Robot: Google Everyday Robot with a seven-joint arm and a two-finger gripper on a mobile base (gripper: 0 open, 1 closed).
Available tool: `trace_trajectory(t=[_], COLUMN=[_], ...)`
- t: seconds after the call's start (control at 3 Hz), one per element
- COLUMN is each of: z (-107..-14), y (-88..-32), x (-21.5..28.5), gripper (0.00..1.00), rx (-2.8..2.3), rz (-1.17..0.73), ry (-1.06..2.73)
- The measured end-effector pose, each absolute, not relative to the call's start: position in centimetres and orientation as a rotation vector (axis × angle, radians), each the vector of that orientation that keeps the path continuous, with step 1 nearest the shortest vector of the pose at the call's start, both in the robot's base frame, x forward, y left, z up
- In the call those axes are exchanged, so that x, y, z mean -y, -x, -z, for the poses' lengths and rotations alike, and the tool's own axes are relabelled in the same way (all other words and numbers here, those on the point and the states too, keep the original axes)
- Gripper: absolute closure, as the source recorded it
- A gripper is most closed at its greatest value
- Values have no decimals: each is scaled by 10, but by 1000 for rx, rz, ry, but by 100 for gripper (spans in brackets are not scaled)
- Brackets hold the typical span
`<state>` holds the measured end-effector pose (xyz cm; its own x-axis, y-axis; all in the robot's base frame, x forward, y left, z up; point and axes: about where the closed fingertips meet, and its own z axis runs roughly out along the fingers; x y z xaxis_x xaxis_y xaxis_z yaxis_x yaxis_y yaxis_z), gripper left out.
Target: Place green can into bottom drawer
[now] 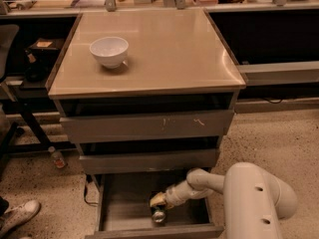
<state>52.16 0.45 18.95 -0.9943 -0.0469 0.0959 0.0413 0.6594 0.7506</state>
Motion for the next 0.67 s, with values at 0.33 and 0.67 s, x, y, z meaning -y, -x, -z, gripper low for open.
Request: trace_trajectory(t=[0.33,0.67], z=[-179,-169], y=[-525,-527], x=[-1,3], gripper=[100,100], rx=[2762,2761], rz=[1246,1246], ry=[3,26])
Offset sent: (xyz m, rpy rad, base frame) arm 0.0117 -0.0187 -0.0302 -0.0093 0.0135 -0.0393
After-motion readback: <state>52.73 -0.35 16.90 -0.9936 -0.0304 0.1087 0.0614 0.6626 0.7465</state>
